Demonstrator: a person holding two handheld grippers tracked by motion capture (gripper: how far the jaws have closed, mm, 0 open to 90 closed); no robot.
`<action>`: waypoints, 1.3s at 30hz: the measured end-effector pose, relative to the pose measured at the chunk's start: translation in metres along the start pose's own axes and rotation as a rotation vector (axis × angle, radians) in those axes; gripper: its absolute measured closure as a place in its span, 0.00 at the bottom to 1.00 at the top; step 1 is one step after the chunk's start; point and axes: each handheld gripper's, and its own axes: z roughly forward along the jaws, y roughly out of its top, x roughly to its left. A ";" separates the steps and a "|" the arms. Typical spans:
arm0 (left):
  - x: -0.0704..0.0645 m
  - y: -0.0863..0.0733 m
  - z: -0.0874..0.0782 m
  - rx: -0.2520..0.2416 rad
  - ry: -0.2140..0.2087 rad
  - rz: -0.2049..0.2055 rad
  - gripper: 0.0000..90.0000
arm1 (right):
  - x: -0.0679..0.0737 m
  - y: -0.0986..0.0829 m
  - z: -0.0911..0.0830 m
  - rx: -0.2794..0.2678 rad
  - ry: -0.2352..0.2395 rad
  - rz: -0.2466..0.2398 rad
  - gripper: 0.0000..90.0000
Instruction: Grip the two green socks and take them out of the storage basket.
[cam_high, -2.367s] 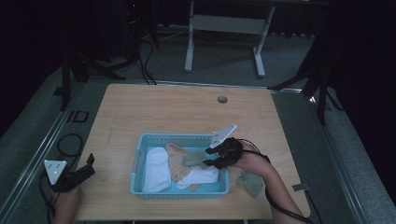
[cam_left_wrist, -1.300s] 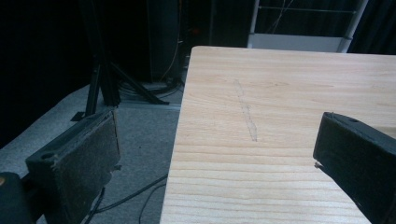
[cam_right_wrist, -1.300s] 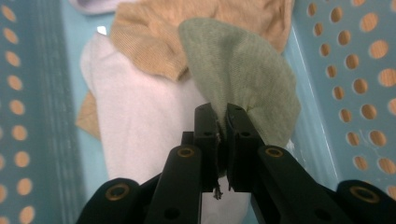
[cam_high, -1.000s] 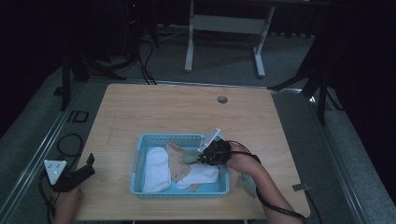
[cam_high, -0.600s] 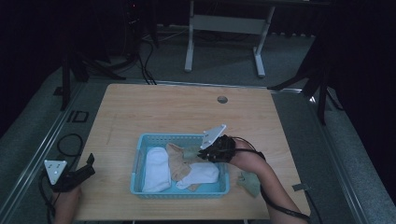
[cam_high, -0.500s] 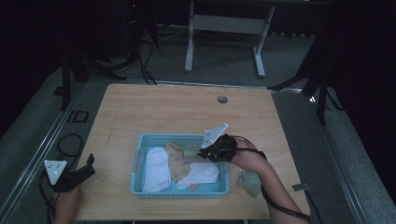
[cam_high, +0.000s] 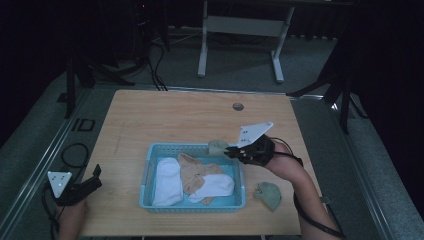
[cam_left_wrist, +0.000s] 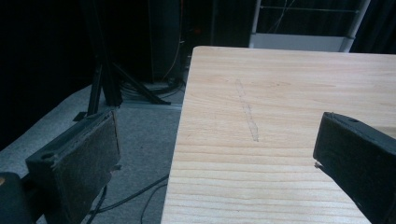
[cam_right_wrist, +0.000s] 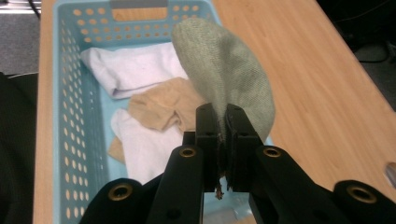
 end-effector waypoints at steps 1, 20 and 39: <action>0.000 0.000 0.000 0.000 0.000 -0.001 0.01 | -0.003 -0.003 -0.007 -0.007 -0.011 0.011 0.95; 0.000 0.000 0.000 0.001 0.000 0.001 0.01 | -0.029 -0.069 -0.040 0.002 -0.129 0.168 0.95; 0.000 0.000 0.000 0.002 0.002 0.002 0.01 | -0.043 -0.151 -0.017 0.059 -0.171 0.356 0.95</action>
